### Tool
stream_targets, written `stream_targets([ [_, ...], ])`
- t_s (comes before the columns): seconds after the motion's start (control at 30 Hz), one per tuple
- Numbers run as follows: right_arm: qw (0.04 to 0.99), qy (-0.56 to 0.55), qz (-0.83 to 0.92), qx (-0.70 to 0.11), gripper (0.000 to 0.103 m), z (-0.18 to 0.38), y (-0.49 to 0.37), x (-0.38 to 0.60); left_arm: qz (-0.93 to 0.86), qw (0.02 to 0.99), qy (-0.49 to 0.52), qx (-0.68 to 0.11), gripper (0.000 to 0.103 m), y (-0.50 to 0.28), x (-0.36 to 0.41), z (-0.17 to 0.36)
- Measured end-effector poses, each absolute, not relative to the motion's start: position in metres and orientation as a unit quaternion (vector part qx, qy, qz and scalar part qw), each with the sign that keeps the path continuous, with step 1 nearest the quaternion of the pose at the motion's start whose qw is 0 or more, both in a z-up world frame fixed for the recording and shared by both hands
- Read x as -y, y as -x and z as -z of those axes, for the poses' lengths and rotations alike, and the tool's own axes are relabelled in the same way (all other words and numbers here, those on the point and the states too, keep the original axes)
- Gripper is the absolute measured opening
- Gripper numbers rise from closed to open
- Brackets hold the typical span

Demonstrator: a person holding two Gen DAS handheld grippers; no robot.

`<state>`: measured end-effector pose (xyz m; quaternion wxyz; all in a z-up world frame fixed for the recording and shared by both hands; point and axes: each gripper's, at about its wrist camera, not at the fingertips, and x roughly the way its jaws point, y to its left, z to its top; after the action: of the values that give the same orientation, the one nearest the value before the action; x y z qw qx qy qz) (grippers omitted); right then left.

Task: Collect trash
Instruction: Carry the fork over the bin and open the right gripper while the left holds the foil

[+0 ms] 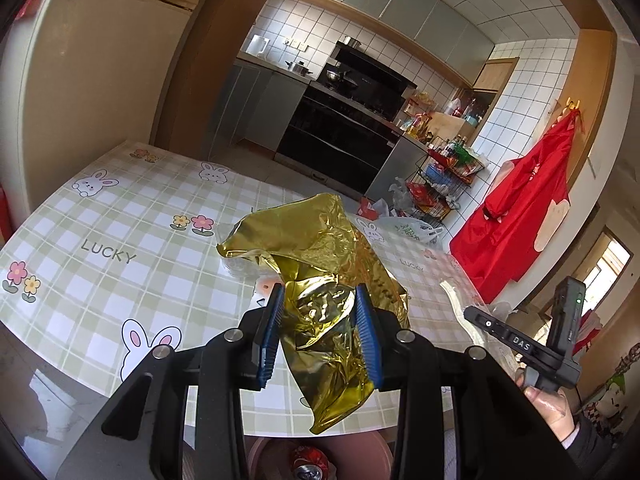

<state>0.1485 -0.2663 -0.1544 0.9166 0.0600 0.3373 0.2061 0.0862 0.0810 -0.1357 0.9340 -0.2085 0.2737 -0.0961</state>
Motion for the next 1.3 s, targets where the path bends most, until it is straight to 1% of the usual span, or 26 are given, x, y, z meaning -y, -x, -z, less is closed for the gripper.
stream_targets([
  [0.2, 0.923, -0.039, -0.23, -0.306, 0.018, 0.126, -0.086, 0.263, 0.103, 0.942, 0.197, -0.253, 0.034, -0.056, -0.078, 0.118],
  [0.47, 0.921, -0.016, -0.26, -0.291, 0.018, 0.109, -0.031, 0.268, 0.113, 0.946, 0.187, -0.24, 0.034, -0.027, -0.069, 0.1],
  [0.77, 0.912, 0.0, -0.282, -0.299, 0.018, 0.113, -0.013, 0.265, 0.121, 0.946, 0.178, -0.242, 0.034, -0.022, -0.062, 0.099],
  [0.97, 0.9, 0.018, -0.297, -0.317, 0.018, 0.119, -0.009, 0.246, 0.125, 0.943, 0.18, -0.251, 0.034, -0.029, -0.061, 0.103],
  [1.07, 0.898, 0.018, -0.296, -0.325, 0.023, 0.123, -0.011, 0.243, 0.126, 0.941, 0.18, -0.256, 0.034, -0.03, -0.061, 0.107],
  [1.13, 0.899, 0.015, -0.296, -0.323, 0.034, 0.122, -0.012, 0.241, 0.127, 0.94, 0.181, -0.259, 0.034, -0.031, -0.061, 0.11],
  [1.2, 0.901, 0.011, -0.293, -0.318, 0.038, 0.121, -0.012, 0.243, 0.127, 0.939, 0.182, -0.262, 0.034, -0.031, -0.061, 0.111],
  [1.27, 0.907, 0.008, -0.285, -0.31, 0.046, 0.118, -0.012, 0.245, 0.129, 0.939, 0.181, -0.264, 0.034, -0.03, -0.06, 0.113],
  [1.3, 0.91, 0.006, -0.281, -0.305, 0.053, 0.116, -0.012, 0.247, 0.13, 0.938, 0.18, -0.265, 0.034, -0.03, -0.059, 0.114],
])
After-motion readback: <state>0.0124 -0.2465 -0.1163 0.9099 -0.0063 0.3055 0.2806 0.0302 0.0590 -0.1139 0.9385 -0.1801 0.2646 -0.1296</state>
